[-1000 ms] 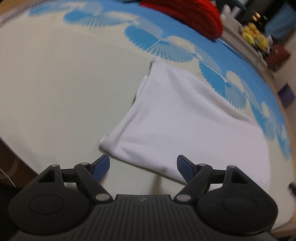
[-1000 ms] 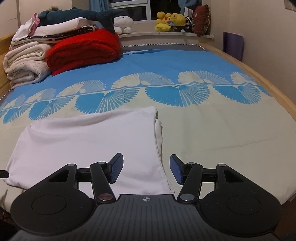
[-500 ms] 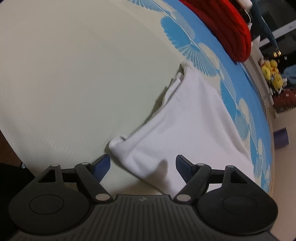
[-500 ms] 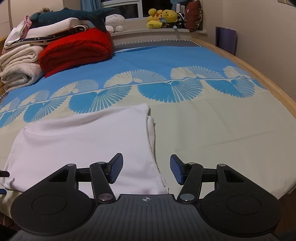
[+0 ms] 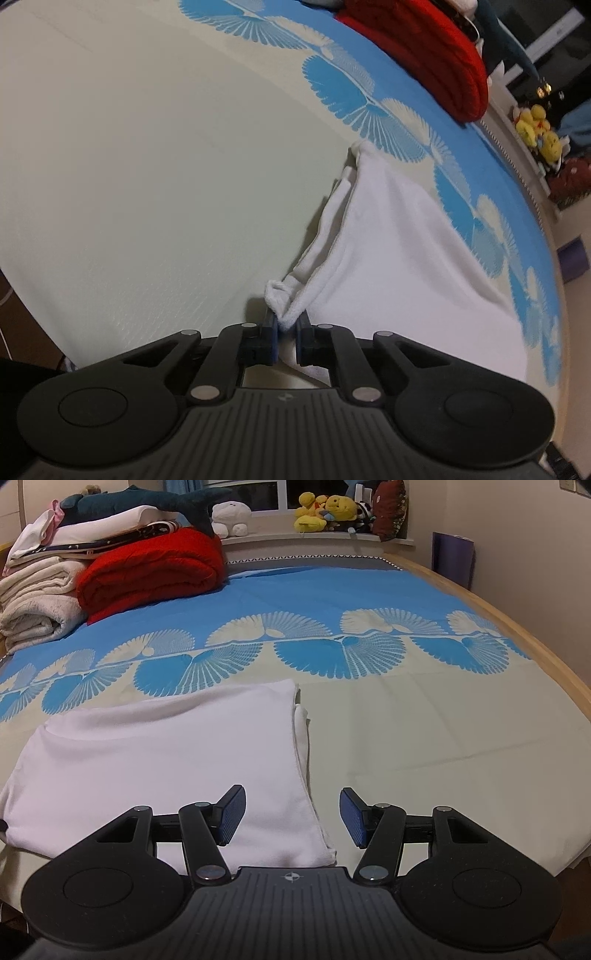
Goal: Fold small clothes
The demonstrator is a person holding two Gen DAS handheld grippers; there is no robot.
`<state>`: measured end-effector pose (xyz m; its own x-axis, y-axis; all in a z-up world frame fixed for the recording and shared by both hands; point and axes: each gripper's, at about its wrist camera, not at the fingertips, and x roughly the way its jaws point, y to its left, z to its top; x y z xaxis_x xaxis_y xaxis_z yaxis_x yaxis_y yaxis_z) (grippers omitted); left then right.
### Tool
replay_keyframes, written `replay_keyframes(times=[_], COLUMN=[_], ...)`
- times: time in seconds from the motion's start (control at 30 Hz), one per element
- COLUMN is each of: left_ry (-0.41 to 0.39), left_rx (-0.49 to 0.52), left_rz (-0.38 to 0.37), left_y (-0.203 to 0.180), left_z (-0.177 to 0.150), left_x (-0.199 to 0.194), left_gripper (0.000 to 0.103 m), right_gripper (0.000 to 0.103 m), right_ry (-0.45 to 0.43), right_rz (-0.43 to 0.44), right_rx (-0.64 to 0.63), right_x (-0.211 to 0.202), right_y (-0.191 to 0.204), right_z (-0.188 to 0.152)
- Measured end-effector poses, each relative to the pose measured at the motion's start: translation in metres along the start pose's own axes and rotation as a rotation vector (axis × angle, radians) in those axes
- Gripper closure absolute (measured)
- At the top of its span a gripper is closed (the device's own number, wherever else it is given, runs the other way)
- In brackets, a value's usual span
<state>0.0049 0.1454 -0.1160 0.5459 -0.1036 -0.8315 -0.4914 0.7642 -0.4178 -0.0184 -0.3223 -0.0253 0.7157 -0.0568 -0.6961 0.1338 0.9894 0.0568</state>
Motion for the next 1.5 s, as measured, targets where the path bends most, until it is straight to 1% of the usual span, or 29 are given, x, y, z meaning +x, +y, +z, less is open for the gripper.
replay_keyframes(times=[0.1, 0.17, 0.2, 0.3, 0.33, 0.4, 0.43, 0.47, 0.53, 0.6, 0.7, 0.8, 0.93, 1.0, 1.1, 1.27, 1.4, 1.5], left_ry=[0.032, 0.069, 0.088, 0.066, 0.06, 0.057, 0.055, 0.054, 0.037, 0.017, -0.007, -0.017, -0.003, -0.01, -0.037, -0.05, -0.086, -0.116], left_rx=[-0.054, -0.068, -0.064, -0.017, -0.018, -0.022, -0.017, -0.008, 0.018, 0.032, 0.028, 0.054, 0.064, 0.075, 0.131, 0.191, 0.316, 0.362], left_rz=[-0.004, -0.006, -0.015, -0.009, -0.009, -0.01, -0.011, -0.013, -0.007, -0.002, -0.012, -0.009, 0.026, 0.05, 0.105, 0.16, 0.213, 0.227], left_y=[0.007, 0.011, 0.01, 0.002, 0.002, 0.002, 0.002, 0.001, -0.004, -0.006, -0.006, -0.007, 0.0, 0.002, -0.001, -0.003, -0.022, -0.041], left_z=[0.002, 0.003, 0.003, 0.004, 0.003, 0.002, 0.002, 0.001, 0.0, -0.001, -0.001, 0.0, -0.004, -0.005, -0.008, -0.014, -0.023, -0.021], left_x=[0.005, 0.014, 0.02, 0.024, 0.025, 0.027, 0.027, 0.027, 0.024, 0.017, 0.005, -0.003, -0.003, -0.005, -0.009, -0.012, -0.02, -0.032], left_gripper=[0.087, 0.074, 0.073, 0.073, 0.073, 0.077, 0.085, 0.09, 0.094, 0.095, 0.095, 0.095, 0.095, 0.095, 0.095, 0.095, 0.095, 0.096], right_gripper=[0.045, 0.045, 0.045, 0.045, 0.045, 0.045, 0.045, 0.045, 0.045, 0.045, 0.045, 0.045, 0.045, 0.045, 0.045, 0.045, 0.045, 0.045], right_ry=[0.002, 0.002, 0.002, 0.003, 0.004, 0.006, 0.007, 0.009, 0.01, 0.011, 0.011, 0.009, 0.002, -0.007, -0.015, -0.027, -0.055, -0.1], right_rz=[0.001, 0.001, 0.0, -0.001, -0.002, -0.005, -0.006, -0.007, -0.009, -0.012, -0.012, -0.011, -0.017, -0.02, -0.025, -0.037, -0.057, -0.108], right_rx=[-0.003, -0.002, 0.002, 0.009, 0.012, 0.019, 0.02, 0.022, 0.025, 0.028, 0.02, 0.009, 0.001, 0.007, 0.027, 0.074, 0.112, 0.141], right_x=[0.001, 0.001, 0.001, 0.001, 0.001, 0.001, 0.001, 0.001, 0.001, 0.002, 0.003, 0.004, 0.004, 0.004, 0.003, 0.001, -0.003, -0.008], right_y=[0.0, 0.0, 0.0, -0.002, -0.003, -0.004, -0.004, -0.004, -0.005, -0.004, -0.002, 0.001, 0.003, 0.001, -0.003, -0.015, -0.028, -0.039], right_z=[0.0, 0.0, 0.0, 0.0, 0.0, 0.0, -0.001, -0.001, -0.001, -0.001, -0.001, -0.001, 0.0, 0.001, 0.004, 0.011, 0.018, 0.025])
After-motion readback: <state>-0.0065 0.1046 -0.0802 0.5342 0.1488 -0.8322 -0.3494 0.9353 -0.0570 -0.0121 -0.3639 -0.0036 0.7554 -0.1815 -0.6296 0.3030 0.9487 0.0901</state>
